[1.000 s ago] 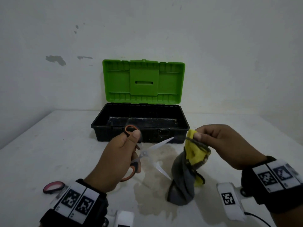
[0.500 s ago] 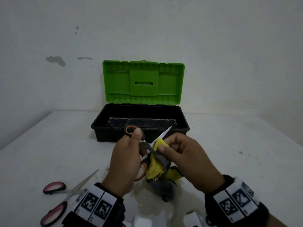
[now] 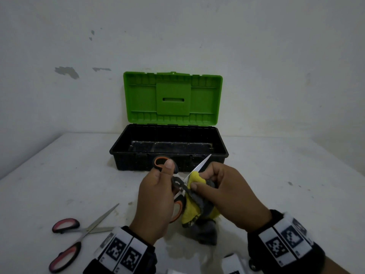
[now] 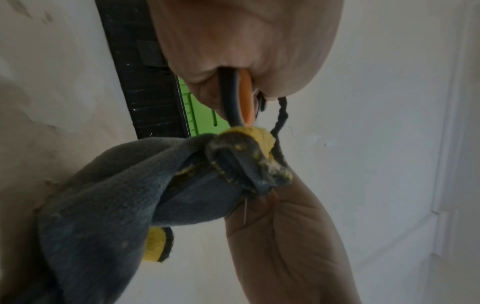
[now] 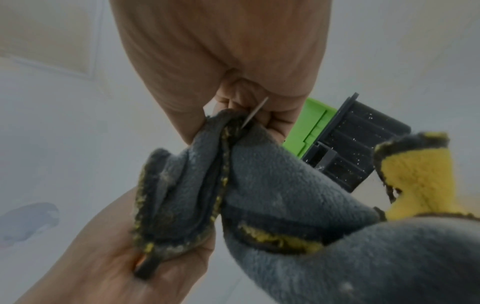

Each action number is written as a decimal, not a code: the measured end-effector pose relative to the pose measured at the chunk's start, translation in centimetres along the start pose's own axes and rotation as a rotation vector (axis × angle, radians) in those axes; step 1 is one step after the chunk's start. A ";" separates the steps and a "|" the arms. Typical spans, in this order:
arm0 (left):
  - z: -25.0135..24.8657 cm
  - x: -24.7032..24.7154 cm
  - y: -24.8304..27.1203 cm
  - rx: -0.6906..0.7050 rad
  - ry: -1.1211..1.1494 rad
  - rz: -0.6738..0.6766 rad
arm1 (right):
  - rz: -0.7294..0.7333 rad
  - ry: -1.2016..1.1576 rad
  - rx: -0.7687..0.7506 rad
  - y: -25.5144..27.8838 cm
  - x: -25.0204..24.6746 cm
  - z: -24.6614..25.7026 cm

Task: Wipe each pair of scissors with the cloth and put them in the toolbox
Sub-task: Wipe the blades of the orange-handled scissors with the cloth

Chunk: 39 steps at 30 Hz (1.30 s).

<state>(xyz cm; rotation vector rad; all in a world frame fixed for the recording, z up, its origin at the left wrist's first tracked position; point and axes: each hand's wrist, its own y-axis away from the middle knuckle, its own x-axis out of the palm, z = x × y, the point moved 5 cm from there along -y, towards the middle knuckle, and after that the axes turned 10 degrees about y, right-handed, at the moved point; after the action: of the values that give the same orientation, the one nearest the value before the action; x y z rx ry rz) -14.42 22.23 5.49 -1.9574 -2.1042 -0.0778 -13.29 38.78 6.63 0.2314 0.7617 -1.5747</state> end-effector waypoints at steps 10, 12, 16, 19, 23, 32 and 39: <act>0.5 0.3 0.5 0.011 -0.026 -0.012 | 0.015 -0.012 0.012 0.2 0.0 -0.4; 0.4 0.3 0.3 0.034 -0.036 -0.023 | -0.029 -0.002 0.012 0.1 0.4 -0.1; 0.3 -0.1 -0.4 0.055 -0.007 -0.034 | -0.041 0.001 -0.001 -0.3 0.5 0.4; 0.3 -0.1 -0.7 0.045 0.027 -0.047 | -0.030 -0.007 -0.005 -0.6 0.1 0.8; 0.2 0.2 -0.5 0.021 0.044 -0.062 | -0.030 0.023 -0.006 -0.7 -0.6 0.9; 0.0 0.3 -0.2 0.014 0.075 -0.099 | 0.012 0.039 0.013 0.0 -2.2 0.0; 0.1 -0.9 -0.5 -0.060 0.183 -0.191 | 0.001 0.033 0.059 0.3 -4.1 -1.3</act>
<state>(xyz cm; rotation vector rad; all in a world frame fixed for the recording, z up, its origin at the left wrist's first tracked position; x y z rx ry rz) -14.92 21.35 5.30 -1.7029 -2.1813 -0.3472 -12.68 42.83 7.83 0.3011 0.7409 -1.5969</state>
